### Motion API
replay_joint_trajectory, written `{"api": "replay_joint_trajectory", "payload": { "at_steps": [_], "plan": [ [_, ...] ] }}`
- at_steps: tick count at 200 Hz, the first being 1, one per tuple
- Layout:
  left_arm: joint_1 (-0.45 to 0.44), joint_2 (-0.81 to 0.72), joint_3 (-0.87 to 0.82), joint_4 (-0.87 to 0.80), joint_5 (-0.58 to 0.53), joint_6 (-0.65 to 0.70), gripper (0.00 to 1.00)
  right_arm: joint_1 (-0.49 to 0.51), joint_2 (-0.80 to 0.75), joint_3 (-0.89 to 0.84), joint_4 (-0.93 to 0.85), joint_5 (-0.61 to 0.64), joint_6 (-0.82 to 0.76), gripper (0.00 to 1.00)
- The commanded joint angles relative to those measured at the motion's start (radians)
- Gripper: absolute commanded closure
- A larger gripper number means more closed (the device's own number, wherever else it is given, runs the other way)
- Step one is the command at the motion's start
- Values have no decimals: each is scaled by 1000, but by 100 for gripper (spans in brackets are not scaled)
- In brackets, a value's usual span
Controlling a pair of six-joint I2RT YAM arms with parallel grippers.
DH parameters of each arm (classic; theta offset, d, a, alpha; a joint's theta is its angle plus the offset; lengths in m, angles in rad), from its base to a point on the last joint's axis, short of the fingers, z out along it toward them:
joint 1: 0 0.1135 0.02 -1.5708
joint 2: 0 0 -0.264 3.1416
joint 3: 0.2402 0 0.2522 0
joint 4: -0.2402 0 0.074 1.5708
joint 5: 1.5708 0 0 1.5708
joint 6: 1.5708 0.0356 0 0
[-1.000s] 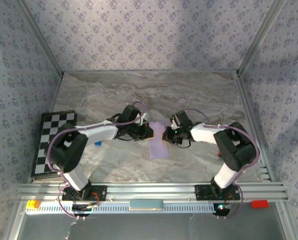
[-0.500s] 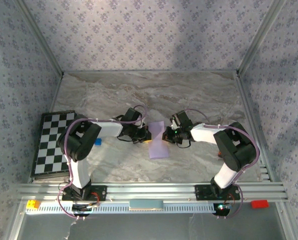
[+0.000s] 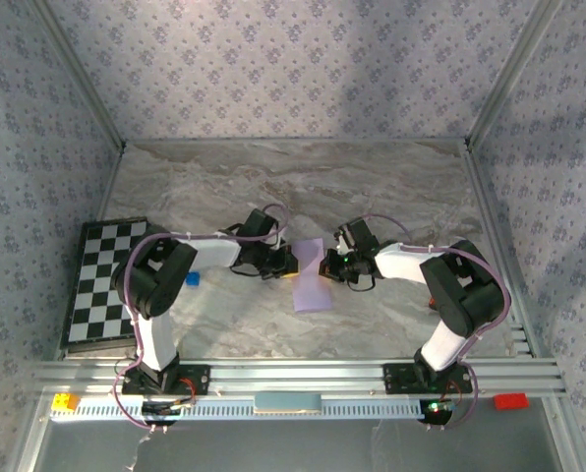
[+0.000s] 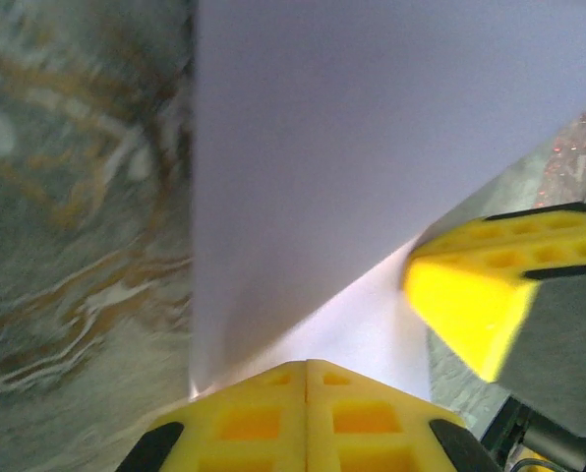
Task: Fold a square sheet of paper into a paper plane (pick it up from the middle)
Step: Fold the paper in half at the center of the table.
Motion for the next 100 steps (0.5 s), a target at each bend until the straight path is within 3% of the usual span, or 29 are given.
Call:
{"api": "replay_joint_trajectory", "payload": {
  "at_steps": [1, 100],
  "plan": [
    [14, -24, 69, -54, 0, 46, 93, 3, 62, -51, -156, 115, -13, 100],
    [39, 93, 53, -47, -38, 66, 95, 3, 63, -56, -159, 115, -12, 100]
  ]
}}
